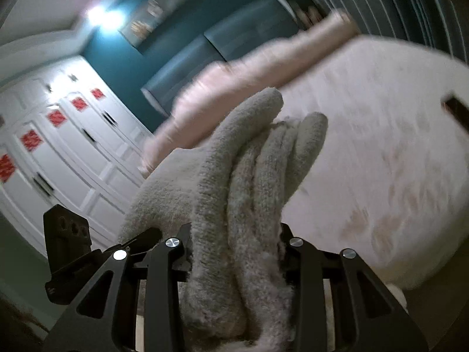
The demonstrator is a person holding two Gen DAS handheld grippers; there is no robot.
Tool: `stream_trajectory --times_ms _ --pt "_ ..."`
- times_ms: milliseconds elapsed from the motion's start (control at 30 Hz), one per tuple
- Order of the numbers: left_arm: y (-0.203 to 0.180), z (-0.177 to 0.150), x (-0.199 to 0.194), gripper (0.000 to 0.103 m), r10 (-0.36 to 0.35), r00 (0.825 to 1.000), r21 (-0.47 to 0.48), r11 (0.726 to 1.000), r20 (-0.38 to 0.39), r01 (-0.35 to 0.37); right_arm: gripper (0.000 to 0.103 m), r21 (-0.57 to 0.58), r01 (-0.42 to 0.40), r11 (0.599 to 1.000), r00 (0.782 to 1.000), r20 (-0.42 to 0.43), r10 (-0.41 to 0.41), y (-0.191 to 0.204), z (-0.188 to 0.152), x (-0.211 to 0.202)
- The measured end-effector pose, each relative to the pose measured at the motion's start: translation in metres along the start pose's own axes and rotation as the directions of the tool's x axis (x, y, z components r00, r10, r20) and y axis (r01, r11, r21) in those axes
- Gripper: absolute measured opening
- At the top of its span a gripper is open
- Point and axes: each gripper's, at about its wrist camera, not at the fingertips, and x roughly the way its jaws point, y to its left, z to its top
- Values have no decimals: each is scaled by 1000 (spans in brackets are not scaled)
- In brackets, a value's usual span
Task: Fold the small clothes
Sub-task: 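Lift the sweater with both grippers and fold it in half, lowering onto the bed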
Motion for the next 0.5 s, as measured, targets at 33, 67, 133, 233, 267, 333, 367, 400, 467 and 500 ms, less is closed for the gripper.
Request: stream_trajectory --times_ms 33,67,133,233,267,333,367,400,467,500 --pt "-10 11 -19 40 -12 999 39 999 48 10 33 -23 -23 999 999 36 23 15 7 -7" --pt "-17 19 -35 40 -20 996 68 998 86 14 33 -40 -43 998 997 63 45 27 12 -12" --pt "-31 37 -71 40 -30 984 136 991 175 6 33 -98 -105 990 985 129 117 60 27 -20" --pt "-41 59 -126 40 -33 954 212 977 297 -32 33 -182 -193 964 953 198 228 107 45 -24" --pt "-43 67 -143 40 -30 942 231 972 335 -52 34 -200 -215 956 944 207 255 120 50 -21" --pt "-44 84 -171 40 -23 916 258 962 401 -88 34 -240 -264 934 923 219 317 151 59 -15" --pt "-43 89 -183 40 -21 903 266 958 428 -104 34 -262 -282 923 914 221 341 165 64 -10" --pt "-40 95 -199 40 -18 886 279 952 464 -127 34 -281 -290 915 907 225 357 177 66 -6" --pt "-33 104 -217 40 0 862 290 942 507 -171 34 -315 -312 896 893 224 390 202 71 8" --pt "-30 105 -222 40 8 855 291 939 519 -185 35 -324 -324 889 889 216 403 210 74 15"
